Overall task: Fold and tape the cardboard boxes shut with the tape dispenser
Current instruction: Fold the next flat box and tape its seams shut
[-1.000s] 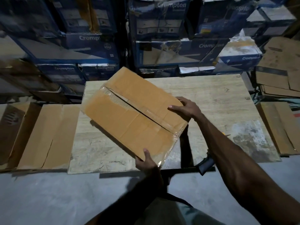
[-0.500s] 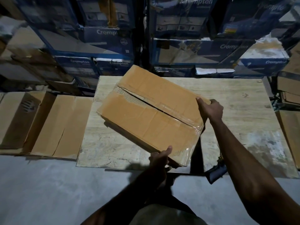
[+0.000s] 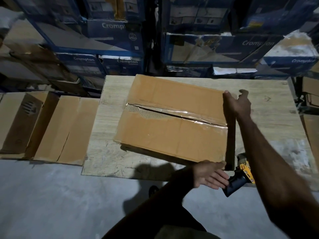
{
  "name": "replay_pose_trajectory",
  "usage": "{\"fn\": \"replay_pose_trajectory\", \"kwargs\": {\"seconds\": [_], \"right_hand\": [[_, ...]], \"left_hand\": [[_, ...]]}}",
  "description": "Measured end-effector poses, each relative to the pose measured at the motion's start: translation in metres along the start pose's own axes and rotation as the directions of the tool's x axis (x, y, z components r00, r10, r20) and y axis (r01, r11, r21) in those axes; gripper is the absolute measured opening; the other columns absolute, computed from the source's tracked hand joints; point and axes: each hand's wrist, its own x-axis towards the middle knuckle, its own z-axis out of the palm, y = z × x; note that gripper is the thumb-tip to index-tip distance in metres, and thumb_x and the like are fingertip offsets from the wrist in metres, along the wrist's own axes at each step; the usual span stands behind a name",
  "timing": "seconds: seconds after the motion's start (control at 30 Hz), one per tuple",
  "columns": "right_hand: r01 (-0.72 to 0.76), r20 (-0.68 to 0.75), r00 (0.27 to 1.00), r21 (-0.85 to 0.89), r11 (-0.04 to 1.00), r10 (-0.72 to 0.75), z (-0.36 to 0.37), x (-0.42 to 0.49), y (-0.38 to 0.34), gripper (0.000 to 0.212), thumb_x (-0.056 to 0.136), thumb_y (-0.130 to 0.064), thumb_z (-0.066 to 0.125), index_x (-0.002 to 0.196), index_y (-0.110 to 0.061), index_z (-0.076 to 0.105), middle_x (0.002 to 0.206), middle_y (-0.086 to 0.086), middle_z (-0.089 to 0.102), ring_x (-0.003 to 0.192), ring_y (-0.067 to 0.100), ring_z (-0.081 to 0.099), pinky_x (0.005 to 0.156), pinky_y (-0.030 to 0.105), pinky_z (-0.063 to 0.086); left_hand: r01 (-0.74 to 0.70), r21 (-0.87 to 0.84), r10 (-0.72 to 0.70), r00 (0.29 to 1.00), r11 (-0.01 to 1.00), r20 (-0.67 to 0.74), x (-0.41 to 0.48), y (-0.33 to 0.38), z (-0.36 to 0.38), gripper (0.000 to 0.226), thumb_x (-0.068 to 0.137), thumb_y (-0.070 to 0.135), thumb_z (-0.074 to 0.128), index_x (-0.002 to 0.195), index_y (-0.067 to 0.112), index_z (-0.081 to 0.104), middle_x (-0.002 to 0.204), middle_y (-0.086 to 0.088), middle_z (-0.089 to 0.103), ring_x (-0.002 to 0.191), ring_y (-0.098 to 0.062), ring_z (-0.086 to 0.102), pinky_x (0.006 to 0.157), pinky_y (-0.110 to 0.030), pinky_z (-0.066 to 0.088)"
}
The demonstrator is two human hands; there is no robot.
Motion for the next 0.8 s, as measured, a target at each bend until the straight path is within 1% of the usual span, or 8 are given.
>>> {"fn": "replay_pose_trajectory", "kwargs": {"seconds": [0.1,0.13,0.23,0.27,0.3,0.4,0.53,0.8], "right_hand": [[0.191,-0.077,0.978,-0.026,0.981,-0.192,-0.005,-0.08,0.004,0.073,0.092,-0.058,0.066,0.15,-0.025,0.036,0.147,0.007,0.055,0.13,0.03,0.055,0.107,0.049,0.045],[0.247,-0.049,0.967,-0.064,0.967,-0.25,-0.003,-0.112,0.008,0.071,0.092,-0.056,0.068,0.149,-0.028,0.036,0.146,0.003,0.056,0.129,0.027,0.055,0.107,0.05,0.046],[0.359,0.054,0.933,-0.113,0.926,-0.355,0.01,-0.208,0.026,0.065,0.09,-0.051,0.074,0.143,-0.028,0.044,0.138,-0.003,0.056,0.123,0.019,0.053,0.103,0.042,0.045],[0.363,0.054,0.931,-0.058,0.93,-0.361,0.015,-0.236,0.031,0.055,0.09,-0.046,0.076,0.136,-0.028,0.05,0.131,-0.007,0.059,0.117,0.014,0.055,0.097,0.038,0.046],[0.348,0.033,0.937,0.021,0.937,-0.349,0.02,-0.262,0.036,0.039,0.091,-0.04,0.076,0.124,-0.029,0.058,0.118,-0.01,0.063,0.106,0.01,0.059,0.088,0.034,0.049],[0.096,0.098,0.987,0.25,0.963,-0.124,0.032,-0.3,0.047,0.016,0.092,-0.041,0.073,0.084,-0.027,0.068,0.072,-0.01,0.066,0.069,0.009,0.064,0.063,0.029,0.047],[-0.456,0.442,0.861,0.447,0.77,0.254,0.036,-0.288,0.043,0.03,0.095,-0.043,0.07,0.103,-0.015,0.063,0.086,0.0,0.071,0.078,0.018,0.069,0.069,0.028,0.057],[-0.237,0.282,0.943,0.201,0.951,0.176,0.039,-0.229,0.057,0.051,0.09,-0.057,0.07,0.108,-0.02,0.041,0.108,0.009,0.061,0.095,0.028,0.062,0.086,0.044,0.052]], "left_hand": [[-0.226,0.24,0.261,0.957,0.944,-0.127,-0.032,0.034,-0.041,0.051,0.105,0.05,0.052,0.102,0.004,0.073,0.091,-0.009,0.077,0.103,-0.03,0.075,0.085,-0.034,0.056],[-0.331,0.336,0.43,0.857,0.882,-0.284,-0.042,0.044,-0.064,0.045,0.105,0.046,0.056,0.098,0.006,0.075,0.087,-0.008,0.077,0.092,-0.027,0.075,0.079,-0.033,0.055],[-0.248,0.738,0.778,0.22,0.628,-0.588,-0.075,0.068,-0.143,0.025,0.102,0.039,0.063,0.108,0.016,0.071,0.102,-0.001,0.075,0.091,-0.018,0.069,0.079,-0.032,0.053],[-0.136,0.784,0.795,0.113,0.606,-0.596,-0.08,0.072,-0.171,0.028,0.102,0.041,0.061,0.119,0.019,0.066,0.114,-0.001,0.072,0.099,-0.018,0.067,0.086,-0.035,0.053],[-0.048,0.793,0.793,0.09,0.607,-0.602,-0.081,0.073,-0.197,0.035,0.104,0.041,0.059,0.13,0.018,0.059,0.124,-0.002,0.068,0.109,-0.02,0.064,0.093,-0.039,0.052],[0.091,0.761,0.73,0.229,0.643,-0.644,-0.077,0.069,-0.258,0.04,0.106,0.041,0.052,0.134,0.011,0.05,0.128,-0.012,0.062,0.117,-0.034,0.061,0.092,-0.046,0.05],[-0.031,0.662,0.64,0.294,0.748,-0.71,-0.071,0.056,-0.281,0.043,0.109,0.034,0.048,0.14,0.004,0.052,0.132,-0.023,0.064,0.121,-0.044,0.059,0.094,-0.043,0.046],[-0.127,0.465,0.481,0.285,0.876,-0.829,-0.067,0.037,-0.255,0.05,0.106,0.044,0.054,0.127,0.001,0.068,0.123,-0.022,0.069,0.115,-0.04,0.063,0.092,-0.04,0.048]]}}
